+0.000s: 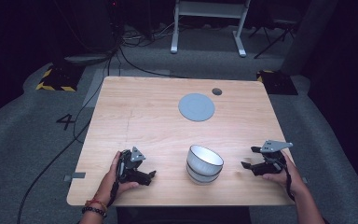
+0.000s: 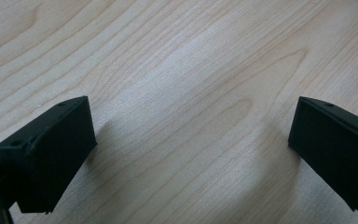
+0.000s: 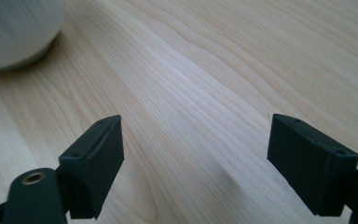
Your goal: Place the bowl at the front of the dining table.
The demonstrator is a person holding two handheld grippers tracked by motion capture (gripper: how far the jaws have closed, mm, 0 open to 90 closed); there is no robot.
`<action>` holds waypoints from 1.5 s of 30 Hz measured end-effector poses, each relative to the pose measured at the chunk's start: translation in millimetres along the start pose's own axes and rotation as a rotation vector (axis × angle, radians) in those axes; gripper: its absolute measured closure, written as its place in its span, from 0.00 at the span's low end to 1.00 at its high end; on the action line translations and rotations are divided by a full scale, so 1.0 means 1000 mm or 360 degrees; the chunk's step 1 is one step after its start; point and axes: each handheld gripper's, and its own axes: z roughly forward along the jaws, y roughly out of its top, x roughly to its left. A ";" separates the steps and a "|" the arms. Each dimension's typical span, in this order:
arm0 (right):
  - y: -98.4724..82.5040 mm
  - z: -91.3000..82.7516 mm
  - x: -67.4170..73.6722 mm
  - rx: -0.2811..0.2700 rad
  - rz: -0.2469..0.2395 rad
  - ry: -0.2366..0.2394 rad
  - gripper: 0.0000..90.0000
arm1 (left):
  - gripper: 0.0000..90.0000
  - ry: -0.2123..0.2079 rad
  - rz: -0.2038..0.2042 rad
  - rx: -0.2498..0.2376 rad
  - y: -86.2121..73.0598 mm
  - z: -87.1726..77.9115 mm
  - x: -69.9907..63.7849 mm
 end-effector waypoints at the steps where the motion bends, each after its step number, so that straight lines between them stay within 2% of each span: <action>1: 0.002 -0.001 0.001 -0.0013 -0.0015 0.0012 0.21 | 0.01 -0.0001 0.0001 0.0001 0.000 0.000 0.000; 9: 0.014 -0.009 0.018 -0.0069 -0.0071 0.0071 0.23 | 0.01 0.0000 0.0001 0.0001 0.000 0.000 0.000; 12: 0.020 -0.012 0.026 -0.0087 -0.0117 0.0092 0.23 | 0.01 -0.0001 0.0001 0.0001 0.000 0.000 0.000; 19: 0.028 -0.013 0.037 -0.0095 -0.0160 0.0125 0.23 | 0.01 -0.0001 0.0001 0.0001 0.000 0.000 0.000; 29: 0.048 -0.011 0.063 -0.0080 -0.0294 0.0254 0.23 | 0.01 -0.0001 0.0001 0.0000 0.000 0.000 0.000; 31: 0.050 -0.012 0.065 -0.0083 -0.0316 0.0250 0.23 | 0.01 -0.0001 0.0001 0.0001 0.000 0.000 0.000; 35: 0.057 -0.014 0.072 -0.0126 -0.0315 0.0309 0.24 | 0.01 0.0000 0.0000 0.0000 0.000 0.000 0.000; 37: 0.061 -0.013 0.074 -0.0123 -0.0351 0.0304 0.24 | 0.01 0.0000 0.0000 0.0000 0.000 0.000 0.000; 40: 0.065 -0.014 0.078 -0.0138 -0.0341 0.0339 0.24 | 0.01 0.0000 0.0000 0.0000 0.000 0.000 0.000; 41: 0.069 -0.013 0.080 -0.0135 -0.0375 0.0355 0.24 | 0.01 0.0000 0.0000 0.0000 0.000 0.000 0.000; 45: 0.075 -0.012 0.084 -0.0136 -0.0390 0.0391 0.24 | 0.01 0.0000 0.0000 0.0000 0.000 0.000 0.000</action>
